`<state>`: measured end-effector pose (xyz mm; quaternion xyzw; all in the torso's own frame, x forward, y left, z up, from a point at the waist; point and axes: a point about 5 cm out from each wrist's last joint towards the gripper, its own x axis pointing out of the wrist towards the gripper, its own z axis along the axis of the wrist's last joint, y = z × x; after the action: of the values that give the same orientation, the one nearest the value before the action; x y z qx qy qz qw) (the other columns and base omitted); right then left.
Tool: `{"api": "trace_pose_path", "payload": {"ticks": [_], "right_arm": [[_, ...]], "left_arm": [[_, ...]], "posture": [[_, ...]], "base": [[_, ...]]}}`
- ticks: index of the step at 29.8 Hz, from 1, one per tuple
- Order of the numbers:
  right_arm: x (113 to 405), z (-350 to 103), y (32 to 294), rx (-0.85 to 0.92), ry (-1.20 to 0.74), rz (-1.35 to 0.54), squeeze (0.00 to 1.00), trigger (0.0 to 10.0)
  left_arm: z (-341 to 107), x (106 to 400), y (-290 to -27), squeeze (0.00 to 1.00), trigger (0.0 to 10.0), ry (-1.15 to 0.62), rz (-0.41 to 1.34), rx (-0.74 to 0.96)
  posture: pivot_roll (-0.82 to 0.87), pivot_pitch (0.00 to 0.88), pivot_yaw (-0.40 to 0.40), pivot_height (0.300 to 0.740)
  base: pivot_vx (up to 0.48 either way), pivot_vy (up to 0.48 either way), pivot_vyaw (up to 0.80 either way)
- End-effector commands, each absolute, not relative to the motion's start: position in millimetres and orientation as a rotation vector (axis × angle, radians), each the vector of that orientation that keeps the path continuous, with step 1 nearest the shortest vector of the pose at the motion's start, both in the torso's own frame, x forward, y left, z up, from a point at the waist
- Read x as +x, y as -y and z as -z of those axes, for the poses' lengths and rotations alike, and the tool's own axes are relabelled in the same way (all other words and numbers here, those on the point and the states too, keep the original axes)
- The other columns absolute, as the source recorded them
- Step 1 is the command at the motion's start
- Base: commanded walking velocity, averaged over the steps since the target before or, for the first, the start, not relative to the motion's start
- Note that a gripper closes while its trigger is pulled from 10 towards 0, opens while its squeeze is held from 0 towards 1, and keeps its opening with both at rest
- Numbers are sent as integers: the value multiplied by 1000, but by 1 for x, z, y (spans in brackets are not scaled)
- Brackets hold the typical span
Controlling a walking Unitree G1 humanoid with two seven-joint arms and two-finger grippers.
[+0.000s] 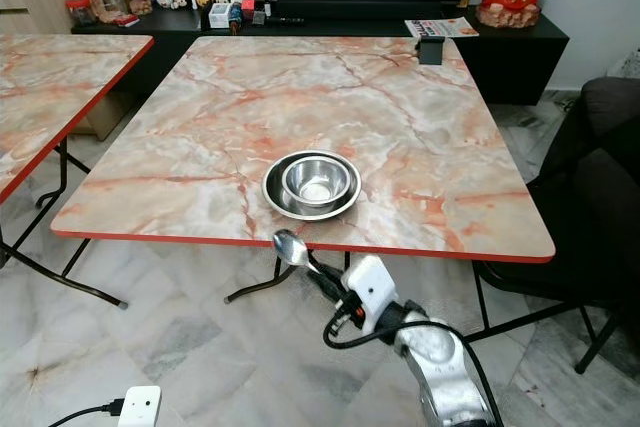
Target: Setting the table
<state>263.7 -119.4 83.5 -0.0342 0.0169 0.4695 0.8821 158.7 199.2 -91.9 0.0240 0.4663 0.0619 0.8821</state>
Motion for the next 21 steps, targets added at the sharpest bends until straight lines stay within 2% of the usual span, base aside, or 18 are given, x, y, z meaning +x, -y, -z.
{"api": "trace_pose_path", "payload": {"ticks": [1, 4, 6, 9, 10, 12, 15, 21], "right_arm": [[274, -106, 114, -46, 52, -955, 0, 10000], [299, -126, 123, -64, 129, -756, 0, 10000], [304, -129, 126, -87, 136, -713, 0, 10000], [331, -149, 145, -54, 184, -404, 0, 10000], [331, -149, 145, -54, 184, -404, 0, 10000], [341, -147, 155, -78, 135, -255, 0, 10000], [347, -139, 157, -85, 90, -171, 0, 10000], [353, -130, 148, -69, 58, -124, 0, 10000]], "left_arm": [[92, 157, -201, 0, 10000, -981, -128, 64], [92, 158, -202, 0, 10000, -971, -137, 59], [91, 159, -202, 0, 10000, -968, -140, 57], [90, 163, -201, 0, 10000, -948, -136, 46], [90, 163, -201, 0, 10000, -948, -136, 46], [89, 165, -200, 0, 10000, -942, -139, 38], [88, 166, -200, 0, 10000, -938, -140, 39], [87, 169, -199, 0, 10000, -927, -145, 34]], "posture": [[-63, 0, 17, 732], [-65, 0, 18, 732], [-66, 0, 18, 732], [-69, 0, 20, 732], [-69, 0, 20, 732], [-66, 0, 19, 732], [-60, 0, 16, 732], [-55, 0, 13, 732]], "base": [[0, 0, 0], [0, 0, 0], [0, 0, 0], [0, 0, 0], [0, 0, 0], [0, 0, 0], [0, 0, 0], [0, 0, 0]]}}
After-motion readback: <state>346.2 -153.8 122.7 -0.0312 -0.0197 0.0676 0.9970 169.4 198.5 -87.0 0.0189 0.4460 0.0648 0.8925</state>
